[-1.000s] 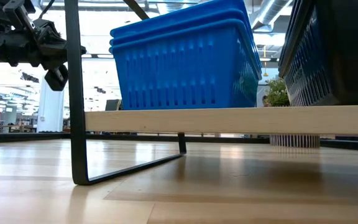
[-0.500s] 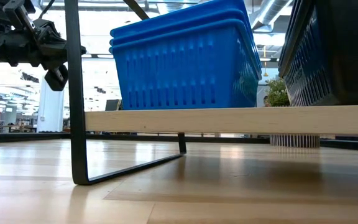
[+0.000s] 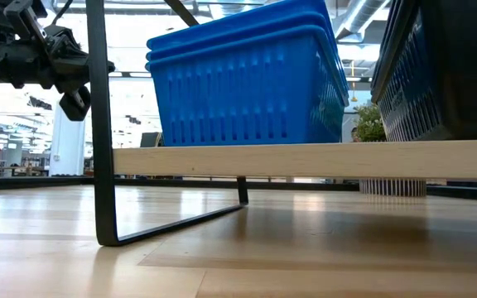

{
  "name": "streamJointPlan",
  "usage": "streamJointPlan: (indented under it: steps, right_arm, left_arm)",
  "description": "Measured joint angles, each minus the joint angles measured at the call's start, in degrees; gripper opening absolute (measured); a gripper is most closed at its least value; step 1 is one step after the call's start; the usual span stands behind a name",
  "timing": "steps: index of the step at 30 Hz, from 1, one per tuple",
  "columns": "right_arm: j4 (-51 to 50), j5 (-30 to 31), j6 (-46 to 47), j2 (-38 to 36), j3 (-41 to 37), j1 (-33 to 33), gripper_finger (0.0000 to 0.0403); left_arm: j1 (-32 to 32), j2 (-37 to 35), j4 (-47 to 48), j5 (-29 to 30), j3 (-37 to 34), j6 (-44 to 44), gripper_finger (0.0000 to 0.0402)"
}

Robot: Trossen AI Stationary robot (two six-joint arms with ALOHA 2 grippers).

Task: Stack baskets on shelf by color
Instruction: Return to Home Position

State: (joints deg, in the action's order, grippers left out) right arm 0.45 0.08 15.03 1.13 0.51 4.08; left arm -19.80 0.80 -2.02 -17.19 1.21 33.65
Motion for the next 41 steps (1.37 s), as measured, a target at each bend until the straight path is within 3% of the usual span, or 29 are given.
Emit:
streamJointPlan:
  steps: [41]
  right_arm:
    - [0.0, 0.0, 0.0, 0.0, 0.0, 0.0, 0.0189]
  left_arm:
    - [0.0, 0.0, 0.0, 0.0, 0.0, 0.0, 0.0005]
